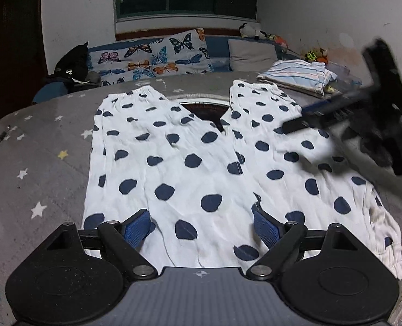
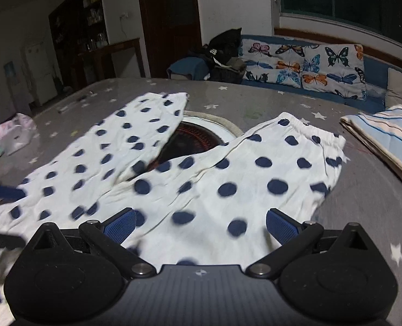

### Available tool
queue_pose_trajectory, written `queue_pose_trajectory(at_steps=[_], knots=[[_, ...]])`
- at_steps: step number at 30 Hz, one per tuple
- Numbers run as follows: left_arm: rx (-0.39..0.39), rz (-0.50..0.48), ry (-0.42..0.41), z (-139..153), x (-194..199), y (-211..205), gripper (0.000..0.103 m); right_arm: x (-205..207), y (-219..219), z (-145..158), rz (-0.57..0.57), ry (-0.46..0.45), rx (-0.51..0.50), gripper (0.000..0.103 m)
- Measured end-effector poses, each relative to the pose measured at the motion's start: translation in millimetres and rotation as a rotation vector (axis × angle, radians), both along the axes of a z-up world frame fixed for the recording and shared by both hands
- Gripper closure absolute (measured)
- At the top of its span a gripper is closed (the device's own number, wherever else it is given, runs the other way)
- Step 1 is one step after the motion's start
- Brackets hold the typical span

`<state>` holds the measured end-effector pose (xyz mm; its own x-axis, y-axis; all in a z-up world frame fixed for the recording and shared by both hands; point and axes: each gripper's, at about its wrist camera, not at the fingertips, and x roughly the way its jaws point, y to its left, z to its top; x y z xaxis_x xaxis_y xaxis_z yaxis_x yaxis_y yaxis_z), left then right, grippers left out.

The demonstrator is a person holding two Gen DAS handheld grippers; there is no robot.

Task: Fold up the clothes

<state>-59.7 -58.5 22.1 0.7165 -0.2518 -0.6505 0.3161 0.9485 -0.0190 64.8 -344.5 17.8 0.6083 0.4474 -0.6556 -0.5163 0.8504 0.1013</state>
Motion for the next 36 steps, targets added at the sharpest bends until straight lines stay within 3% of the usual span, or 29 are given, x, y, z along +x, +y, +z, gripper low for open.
queue_pose_trajectory(at_steps=[6,13,21,26,36], knots=[[0.004,-0.004,0.01,-4.0,1.0,1.9,0.013,44.8,-10.1,-11.2,-0.081,0.052,0.027,0.0],[0.023,-0.025,0.004,-5.8,-0.3,-0.7,0.01,74.4,-30.6,-17.1,-0.183,0.043,-0.032,0.0],[0.021,-0.022,0.012,-6.3,1.4,-1.0,0.005,87.3,-20.5,-0.6,-0.152,-0.005,-0.063,0.0],[0.022,-0.022,0.017,-6.0,2.5,-1.2,0.004,120.6,-8.3,-10.4,-0.136,0.024,-0.114,0.002],[0.031,-0.024,0.023,-7.1,3.8,-1.6,0.0,169.0,-17.9,-16.9,-0.221,0.062,-0.086,0.004]])
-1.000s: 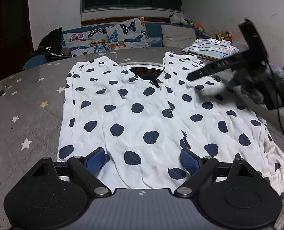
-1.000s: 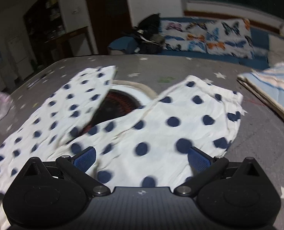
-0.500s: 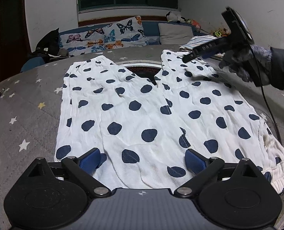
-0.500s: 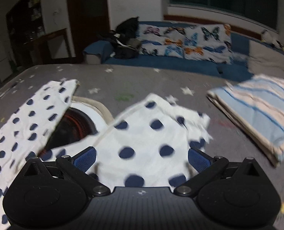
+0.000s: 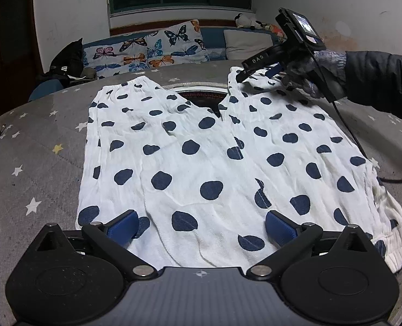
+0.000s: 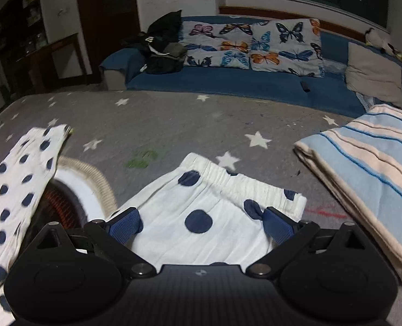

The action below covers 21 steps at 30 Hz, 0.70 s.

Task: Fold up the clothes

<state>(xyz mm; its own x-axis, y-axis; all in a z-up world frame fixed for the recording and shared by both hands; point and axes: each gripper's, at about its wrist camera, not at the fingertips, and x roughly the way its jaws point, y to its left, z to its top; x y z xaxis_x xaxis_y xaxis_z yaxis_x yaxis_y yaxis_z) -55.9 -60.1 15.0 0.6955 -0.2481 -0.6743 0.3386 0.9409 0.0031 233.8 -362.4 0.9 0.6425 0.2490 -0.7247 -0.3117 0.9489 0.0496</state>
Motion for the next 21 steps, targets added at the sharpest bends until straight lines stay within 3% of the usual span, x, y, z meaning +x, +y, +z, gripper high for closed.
queue_pose_trajectory(at_steps=[13,21], knots=[[-0.001,0.005,-0.033,10.6,-5.0,-1.4,0.0,-51.8,-19.9,40.4,0.005,-0.031,-0.043,0.004],[-0.031,-0.131,-0.073,24.9,-34.3,-31.8,0.003,-105.8,-37.3,39.5,-0.012,-0.018,-0.049,0.003]])
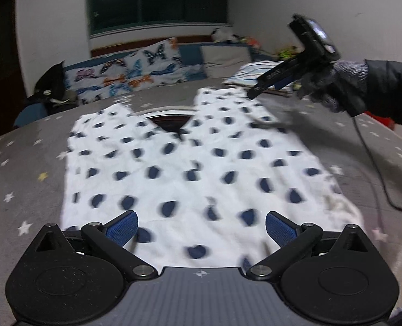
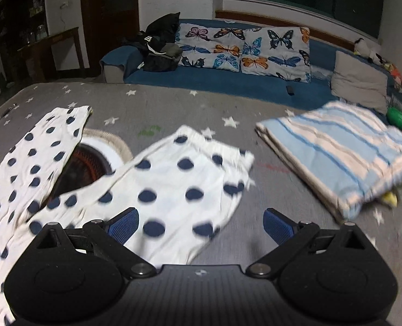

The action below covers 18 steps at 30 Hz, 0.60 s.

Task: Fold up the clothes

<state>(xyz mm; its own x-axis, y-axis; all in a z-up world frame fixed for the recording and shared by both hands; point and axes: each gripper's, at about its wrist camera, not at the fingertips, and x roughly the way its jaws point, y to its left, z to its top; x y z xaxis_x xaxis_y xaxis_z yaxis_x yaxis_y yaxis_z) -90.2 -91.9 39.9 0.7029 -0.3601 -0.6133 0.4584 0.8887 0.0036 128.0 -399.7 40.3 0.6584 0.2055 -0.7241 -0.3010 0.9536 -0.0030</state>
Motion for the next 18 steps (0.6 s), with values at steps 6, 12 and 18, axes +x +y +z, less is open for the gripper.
queue_pose_trajectory(at_steps=[6,12,18], knots=[[-0.014,-0.127,-0.001,0.6,-22.4,-28.5,0.014,-31.1,-13.3,-13.0,-0.036,0.021,0.033,0.003],[-0.012,-0.197,0.001,-3.1,-35.3,-46.5,0.017,-58.1,-18.1,-20.6,-0.048,0.021,0.042,0.003],[-0.03,-0.148,0.073,-14.5,-35.2,-32.2,0.017,-98.3,-2.4,-11.1,0.034,-0.026,0.087,0.003]])
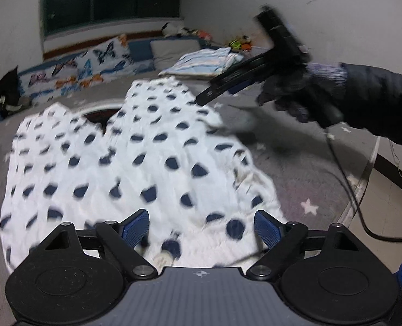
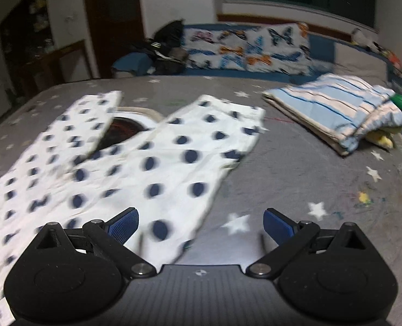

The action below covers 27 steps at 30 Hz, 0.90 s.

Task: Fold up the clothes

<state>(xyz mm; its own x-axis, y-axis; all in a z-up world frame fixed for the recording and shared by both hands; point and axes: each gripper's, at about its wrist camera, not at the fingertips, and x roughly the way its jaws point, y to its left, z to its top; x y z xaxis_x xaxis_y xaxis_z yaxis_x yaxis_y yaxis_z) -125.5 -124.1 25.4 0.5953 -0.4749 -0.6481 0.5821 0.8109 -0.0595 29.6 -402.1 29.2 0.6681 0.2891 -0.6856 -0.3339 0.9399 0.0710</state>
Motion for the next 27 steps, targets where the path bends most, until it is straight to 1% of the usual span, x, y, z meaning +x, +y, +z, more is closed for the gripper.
queue_pose_trajectory(at_steps=[2,8,13,16,19,22,25,27], knots=[[-0.01,0.022,0.01,0.9,-1.7,8.8,0.017,-14.4,11.9,2.1,0.053,-0.011,0.018,0.003],[-0.039,0.14,-0.028,14.1,8.0,37.9,0.016,-59.6,49.3,2.9,0.209,-0.018,0.072,0.003],[-0.051,0.267,0.009,6.1,23.5,70.3,0.018,-87.7,68.9,-1.2,0.3,-0.042,0.043,0.003],[-0.049,0.3,0.047,-2.7,23.8,84.8,0.021,-97.6,72.2,-8.9,0.322,-0.028,0.01,0.003],[-0.067,0.301,0.037,3.1,19.0,90.6,0.021,-103.0,71.6,-19.1,0.321,-0.009,-0.036,0.003],[-0.074,0.304,0.013,9.5,18.0,93.2,0.021,-107.2,70.2,-17.7,0.321,-0.017,-0.043,0.003],[-0.064,0.32,0.005,10.0,23.1,94.7,0.021,-110.9,67.9,-10.7,0.311,-0.054,-0.029,0.003],[-0.046,0.329,0.025,3.6,26.1,95.1,0.023,-108.7,67.3,-13.2,0.29,-0.052,-0.05,0.003]])
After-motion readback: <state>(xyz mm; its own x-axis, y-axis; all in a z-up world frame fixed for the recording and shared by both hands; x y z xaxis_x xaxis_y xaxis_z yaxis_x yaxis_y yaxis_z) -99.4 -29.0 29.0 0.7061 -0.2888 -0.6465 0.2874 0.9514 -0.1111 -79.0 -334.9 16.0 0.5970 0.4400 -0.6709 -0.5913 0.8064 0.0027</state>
